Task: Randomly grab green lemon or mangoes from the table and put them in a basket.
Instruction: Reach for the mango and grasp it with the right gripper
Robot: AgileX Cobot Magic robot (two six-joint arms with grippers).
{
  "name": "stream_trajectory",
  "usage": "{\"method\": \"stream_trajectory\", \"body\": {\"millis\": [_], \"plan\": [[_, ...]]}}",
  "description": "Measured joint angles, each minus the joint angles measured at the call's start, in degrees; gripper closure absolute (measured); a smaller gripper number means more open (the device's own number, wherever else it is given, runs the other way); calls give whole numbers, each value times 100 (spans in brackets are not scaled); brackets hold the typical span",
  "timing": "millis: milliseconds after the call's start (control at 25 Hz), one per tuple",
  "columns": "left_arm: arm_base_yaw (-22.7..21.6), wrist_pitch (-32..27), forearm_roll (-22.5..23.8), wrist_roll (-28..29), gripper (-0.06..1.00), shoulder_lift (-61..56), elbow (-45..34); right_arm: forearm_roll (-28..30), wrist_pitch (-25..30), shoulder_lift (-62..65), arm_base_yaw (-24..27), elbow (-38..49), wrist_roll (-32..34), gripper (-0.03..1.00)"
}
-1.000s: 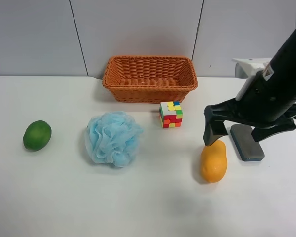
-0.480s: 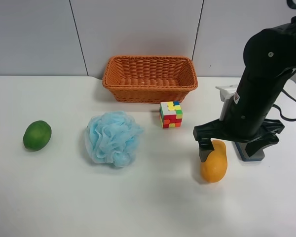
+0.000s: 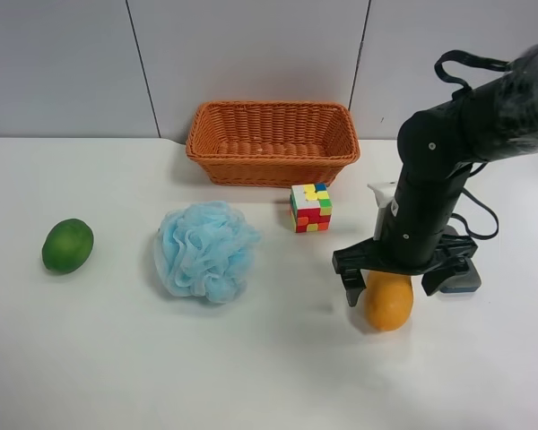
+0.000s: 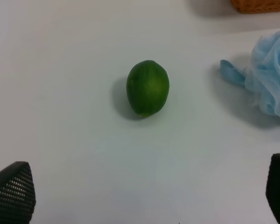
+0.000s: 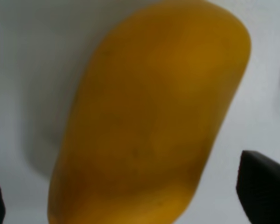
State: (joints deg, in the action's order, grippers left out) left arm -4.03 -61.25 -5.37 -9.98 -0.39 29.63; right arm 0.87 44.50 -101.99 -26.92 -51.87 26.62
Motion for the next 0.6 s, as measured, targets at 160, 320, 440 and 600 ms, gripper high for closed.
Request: {"method": "stream_trajectory", "body": {"millis": [160, 320, 440, 600], "plan": [[0, 0, 0, 0, -5, 0, 0, 0, -184, -198, 0, 0, -135, -2], [0, 0, 0, 0, -5, 0, 0, 0, -289, -284, 0, 0, -179, -2], [0, 0, 0, 0, -5, 0, 0, 4, -371, -343, 0, -5, -179, -2], [0, 0, 0, 0, -5, 0, 0, 4, -382, -455, 0, -5, -179, -2]]}}
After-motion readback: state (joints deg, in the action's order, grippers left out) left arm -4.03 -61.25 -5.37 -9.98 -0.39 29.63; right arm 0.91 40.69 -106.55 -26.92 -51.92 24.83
